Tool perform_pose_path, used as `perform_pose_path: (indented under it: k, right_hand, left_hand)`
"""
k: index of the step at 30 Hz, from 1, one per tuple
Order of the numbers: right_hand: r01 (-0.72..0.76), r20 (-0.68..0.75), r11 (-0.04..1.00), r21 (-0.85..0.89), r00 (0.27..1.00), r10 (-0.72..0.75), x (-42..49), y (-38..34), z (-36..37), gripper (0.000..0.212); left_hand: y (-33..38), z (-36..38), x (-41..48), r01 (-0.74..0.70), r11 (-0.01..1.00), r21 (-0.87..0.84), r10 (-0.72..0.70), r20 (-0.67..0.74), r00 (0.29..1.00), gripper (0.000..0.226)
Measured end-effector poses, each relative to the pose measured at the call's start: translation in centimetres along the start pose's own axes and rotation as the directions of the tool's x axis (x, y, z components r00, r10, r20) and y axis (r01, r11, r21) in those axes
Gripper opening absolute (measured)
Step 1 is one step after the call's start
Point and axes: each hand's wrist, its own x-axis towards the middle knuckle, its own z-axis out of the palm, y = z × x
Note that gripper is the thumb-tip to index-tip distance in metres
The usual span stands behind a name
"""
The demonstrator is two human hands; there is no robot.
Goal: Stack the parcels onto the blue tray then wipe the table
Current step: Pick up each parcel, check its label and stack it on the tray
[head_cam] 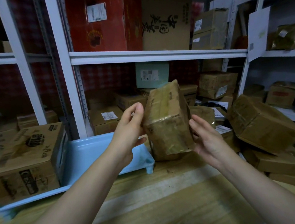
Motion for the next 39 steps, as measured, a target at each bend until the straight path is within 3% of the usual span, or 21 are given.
perform_pose_path:
  k: [6, 12, 13, 18, 20, 22, 26, 29, 33, 37, 39]
  right_hand:
    - [0.012, -0.044, 0.999, 0.03, 0.999, -0.011, 0.5, 0.1, -0.3, 0.035]
    - [0.048, 0.059, 0.998, -0.029, 0.997, -0.046, 0.0, -0.1, -0.3, 0.034]
    - [0.05, 0.073, 0.998, -0.036, 0.996, -0.047, 0.0, -0.1, -0.2, 0.034]
    - [0.062, 0.07, 0.997, 0.038, 0.995, -0.065, 0.0, 0.3, -0.1, 0.045]
    - [0.013, 0.067, 0.986, 0.163, 0.997, -0.024, 0.2, 0.5, -0.4, 0.053]
    - [-0.03, 0.104, 0.977, 0.21, 0.995, 0.008, 0.2, 0.6, -0.3, 0.047]
    - [-0.039, 0.147, 0.987, 0.158, 0.989, 0.016, -0.1, 0.8, 0.6, 0.045]
    - [-0.02, 0.176, 0.999, 0.03, 0.984, 0.015, -0.4, 0.8, 1.3, 0.047]
    - [-0.071, 0.262, 0.997, -0.032, 0.962, 0.077, -0.6, 0.6, 2.1, 0.041]
    - [-0.127, 0.288, 0.98, -0.15, 0.943, 0.166, -0.2, 1.4, 2.7, 0.035]
    - [-0.13, 0.228, 0.975, -0.18, 0.959, 0.17, 0.1, 1.9, 3.1, 0.031]
  left_hand:
    - [-0.3, 0.0, -0.5, 0.101, 0.991, 0.09, -0.103, 0.018, 0.994, 0.052]
    - [-0.8, -0.4, -0.6, 0.217, 0.959, 0.182, -0.237, 0.092, 0.967, 0.082]
    - [-1.1, -0.4, -0.7, 0.222, 0.957, 0.189, -0.244, 0.1, 0.965, 0.081]
    - [-1.3, -0.6, -0.7, 0.179, 0.976, 0.125, -0.19, 0.081, 0.978, 0.03]
    - [-1.1, -0.9, -0.8, 0.158, 0.981, 0.114, -0.167, 0.069, 0.984, 0.024]
    - [-1.2, -1.2, -0.7, 0.153, 0.984, 0.088, -0.155, 0.027, 0.987, 0.023]
    - [-1.4, -1.6, -0.4, 0.134, 0.991, 0.014, -0.132, -0.118, 0.984, 0.021]
    - [-1.8, -1.8, -0.3, 0.137, 0.991, 0.002, -0.135, -0.131, 0.982, 0.009]
    - [-1.6, -2.1, -0.5, 0.202, 0.979, -0.023, -0.203, -0.066, 0.977, 0.066]
    - [-1.0, -2.6, -1.3, 0.189, 0.982, 0.023, -0.189, 0.04, 0.981, 0.067]
    - [-1.2, -3.4, -1.2, 0.157, 0.987, 0.042, -0.158, 0.027, 0.987, 0.084]
